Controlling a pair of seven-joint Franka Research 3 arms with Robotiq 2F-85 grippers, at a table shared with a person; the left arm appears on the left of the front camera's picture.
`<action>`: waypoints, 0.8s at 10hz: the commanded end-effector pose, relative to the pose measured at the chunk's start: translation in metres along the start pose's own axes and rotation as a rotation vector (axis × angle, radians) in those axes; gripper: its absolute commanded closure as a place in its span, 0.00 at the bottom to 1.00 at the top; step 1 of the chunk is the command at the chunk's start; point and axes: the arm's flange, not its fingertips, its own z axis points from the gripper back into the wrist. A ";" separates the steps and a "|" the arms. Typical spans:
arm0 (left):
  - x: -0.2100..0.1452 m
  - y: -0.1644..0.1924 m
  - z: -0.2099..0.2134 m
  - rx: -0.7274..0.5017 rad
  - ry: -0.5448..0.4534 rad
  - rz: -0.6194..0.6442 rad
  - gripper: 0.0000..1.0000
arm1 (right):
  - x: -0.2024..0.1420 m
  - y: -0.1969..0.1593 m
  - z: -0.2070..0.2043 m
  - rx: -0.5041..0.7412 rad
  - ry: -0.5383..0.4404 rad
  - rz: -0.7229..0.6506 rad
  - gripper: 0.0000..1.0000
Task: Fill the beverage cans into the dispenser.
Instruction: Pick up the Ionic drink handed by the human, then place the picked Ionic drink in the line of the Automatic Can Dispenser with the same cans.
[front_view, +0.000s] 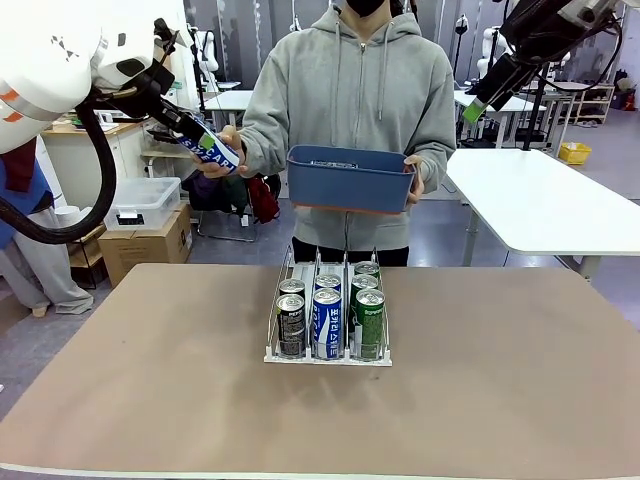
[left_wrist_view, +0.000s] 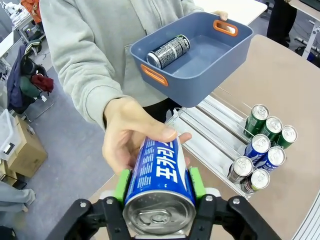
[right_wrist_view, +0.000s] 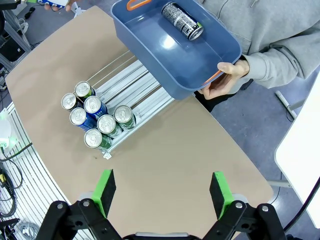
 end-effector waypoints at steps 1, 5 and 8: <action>0.002 0.000 0.010 0.015 0.016 -0.007 1.00 | -0.003 0.001 0.001 0.000 0.000 -0.001 0.00; 0.002 -0.001 0.004 0.006 0.001 -0.016 1.00 | -0.003 0.001 0.001 0.000 0.000 -0.001 0.00; 0.002 -0.001 0.004 0.006 0.001 -0.016 1.00 | -0.003 0.001 0.001 0.000 0.000 -0.001 0.00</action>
